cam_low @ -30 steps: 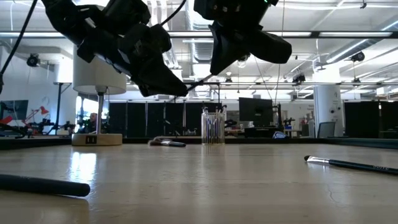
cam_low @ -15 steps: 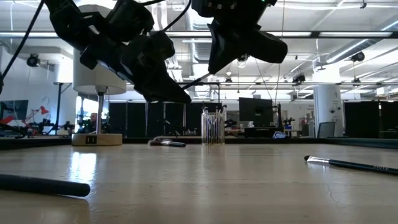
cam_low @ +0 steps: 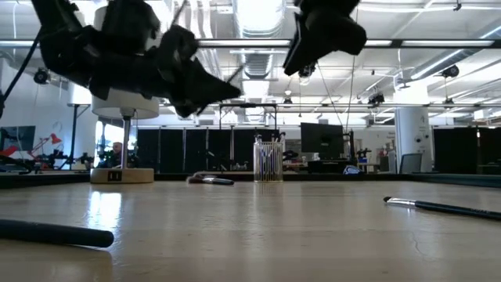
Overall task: Put items in baskets/containers
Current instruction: Put the eyeshadow brush into the gold container
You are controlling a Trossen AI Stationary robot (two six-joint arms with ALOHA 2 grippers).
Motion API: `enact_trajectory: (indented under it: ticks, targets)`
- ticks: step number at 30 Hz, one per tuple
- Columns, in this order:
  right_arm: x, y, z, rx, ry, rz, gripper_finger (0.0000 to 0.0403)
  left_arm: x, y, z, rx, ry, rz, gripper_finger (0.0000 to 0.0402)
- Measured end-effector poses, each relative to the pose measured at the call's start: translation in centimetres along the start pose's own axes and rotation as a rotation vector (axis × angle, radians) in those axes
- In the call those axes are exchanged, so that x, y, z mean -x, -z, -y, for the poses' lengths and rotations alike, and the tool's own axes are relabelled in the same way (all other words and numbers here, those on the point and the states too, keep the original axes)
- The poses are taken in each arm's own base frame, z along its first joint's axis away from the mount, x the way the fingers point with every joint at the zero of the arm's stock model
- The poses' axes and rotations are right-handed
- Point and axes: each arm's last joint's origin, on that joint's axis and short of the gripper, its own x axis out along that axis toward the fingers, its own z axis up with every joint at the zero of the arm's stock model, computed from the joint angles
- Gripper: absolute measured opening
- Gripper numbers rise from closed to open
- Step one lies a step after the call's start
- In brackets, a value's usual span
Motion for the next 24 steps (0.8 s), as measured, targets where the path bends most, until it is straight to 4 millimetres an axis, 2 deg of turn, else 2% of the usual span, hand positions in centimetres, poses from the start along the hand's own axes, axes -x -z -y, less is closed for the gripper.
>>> enact_trajectory:
  ticks: [3, 8, 11, 14, 17, 24]
  targets:
    - [-0.5, 1.4, 0.1, -0.153, 0.042, 0.101, 0.0108, 0.8, -0.3, 0.0, 0.004, 0.008, 0.110, 0.0005]
    - [-1.6, 2.9, 1.4, -0.513, 0.067, 0.399, 0.0124, 1.0, -1.0, 0.1, 0.002, 0.017, 0.183, 0.0004]
    - [-2.3, 3.7, 2.4, -0.656, -0.036, 0.600, 0.0131, 0.7, -1.3, 0.2, -0.008, 0.017, 0.193, 0.0004]
    - [-2.9, 4.3, 3.2, -0.720, -0.184, 0.796, 0.0135, 0.6, -1.6, 0.2, -0.018, 0.015, 0.205, 0.0004]
    - [-3.6, 4.8, 3.7, -0.741, -0.253, 0.904, 0.0138, 0.4, -1.8, 0.2, -0.029, 0.013, 0.212, 0.0004]
    - [-5.1, 4.2, 3.6, -0.752, -0.256, 0.910, 0.0137, 0.2, -2.1, 0.1, -0.033, 0.011, 0.214, 0.0004]
